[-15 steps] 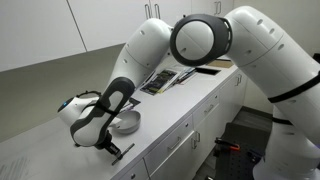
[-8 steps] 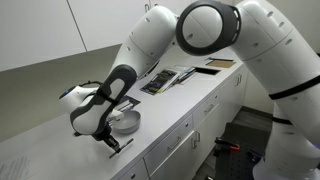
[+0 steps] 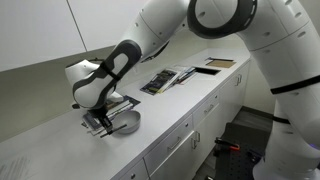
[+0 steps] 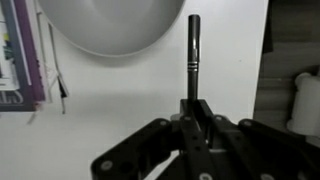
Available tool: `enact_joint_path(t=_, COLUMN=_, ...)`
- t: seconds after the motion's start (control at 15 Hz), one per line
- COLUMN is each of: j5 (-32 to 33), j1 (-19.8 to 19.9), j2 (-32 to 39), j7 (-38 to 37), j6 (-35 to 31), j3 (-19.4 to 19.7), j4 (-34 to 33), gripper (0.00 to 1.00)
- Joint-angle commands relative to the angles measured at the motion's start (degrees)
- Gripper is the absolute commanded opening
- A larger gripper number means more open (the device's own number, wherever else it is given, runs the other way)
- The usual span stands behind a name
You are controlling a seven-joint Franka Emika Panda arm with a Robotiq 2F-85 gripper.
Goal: Pick up the black pen and put it in the bowl.
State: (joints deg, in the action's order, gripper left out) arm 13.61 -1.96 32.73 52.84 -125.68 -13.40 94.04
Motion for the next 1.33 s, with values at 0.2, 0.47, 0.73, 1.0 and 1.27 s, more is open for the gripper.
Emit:
enact_joint_path(t=0.2, j5=1.9, j1=0.0, j2=0.1, j7=-0.3, j6=-5.5, j3=3.6, j4=-0.2, gripper=0.03)
enact_joint_path(t=0.47, j5=2.9, j1=0.4, j2=0.8, j7=-1.3, j6=-5.6, j3=5.9, j4=-1.6, gripper=0.03)
enact_joint_path(t=0.73, j5=4.4, j1=0.2, j2=1.3, j7=-5.8, j6=-9.0, j3=8.8, j4=-1.4, gripper=0.37)
enact_joint_path(t=1.0, j5=6.2, j1=0.2, j2=1.5, j7=-10.0, j6=-10.9, j3=9.6, j4=-0.5, gripper=0.57)
enact_joint_path(t=1.27, j5=6.3, j1=-0.5, j2=-1.5, j7=-15.7, j6=-5.9, j3=9.7, j4=2.2, gripper=0.88)
